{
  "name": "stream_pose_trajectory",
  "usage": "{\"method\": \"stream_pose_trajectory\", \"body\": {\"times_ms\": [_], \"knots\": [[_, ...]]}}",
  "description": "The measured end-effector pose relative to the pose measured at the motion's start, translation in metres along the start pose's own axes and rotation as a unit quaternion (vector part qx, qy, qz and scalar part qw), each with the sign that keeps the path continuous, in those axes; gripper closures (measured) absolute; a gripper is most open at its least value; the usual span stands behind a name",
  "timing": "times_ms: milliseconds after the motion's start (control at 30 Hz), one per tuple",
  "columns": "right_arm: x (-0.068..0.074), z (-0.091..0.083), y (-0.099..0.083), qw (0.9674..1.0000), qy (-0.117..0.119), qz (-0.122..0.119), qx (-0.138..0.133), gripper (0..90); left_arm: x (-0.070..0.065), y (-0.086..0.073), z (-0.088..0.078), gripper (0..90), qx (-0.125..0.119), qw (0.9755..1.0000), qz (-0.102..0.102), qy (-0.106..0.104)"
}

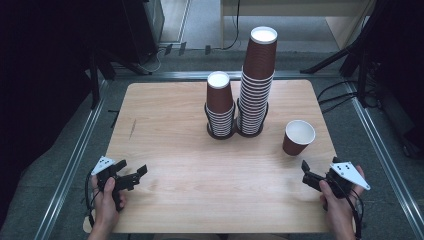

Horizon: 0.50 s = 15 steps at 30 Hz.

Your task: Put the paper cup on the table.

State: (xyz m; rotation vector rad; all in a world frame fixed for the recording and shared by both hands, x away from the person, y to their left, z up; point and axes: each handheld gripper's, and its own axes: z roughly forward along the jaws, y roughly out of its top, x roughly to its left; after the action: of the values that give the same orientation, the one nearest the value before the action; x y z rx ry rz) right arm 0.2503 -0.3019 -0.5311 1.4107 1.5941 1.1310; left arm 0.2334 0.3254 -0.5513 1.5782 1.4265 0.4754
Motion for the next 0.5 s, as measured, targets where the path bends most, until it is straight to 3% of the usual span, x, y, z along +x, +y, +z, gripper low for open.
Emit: {"method": "stream_pose_trajectory", "body": {"times_ms": [133,267,500], "knots": [[-0.006,-0.005,-0.004,1.0,-0.005,0.001,0.003,0.0,0.0,0.0,0.0,2.3,0.0,1.0,0.0,0.0],[-0.014,-0.011,-0.008,0.9998,-0.004,0.018,0.005,0.0,0.0,0.0,0.0,2.3,0.0,1.0,0.0,0.0],[-0.022,-0.02,-0.017,0.9998,-0.015,0.0,0.012,0.0,0.0,0.0,0.0,2.3,0.001,1.0,0.0,0.0]]}}
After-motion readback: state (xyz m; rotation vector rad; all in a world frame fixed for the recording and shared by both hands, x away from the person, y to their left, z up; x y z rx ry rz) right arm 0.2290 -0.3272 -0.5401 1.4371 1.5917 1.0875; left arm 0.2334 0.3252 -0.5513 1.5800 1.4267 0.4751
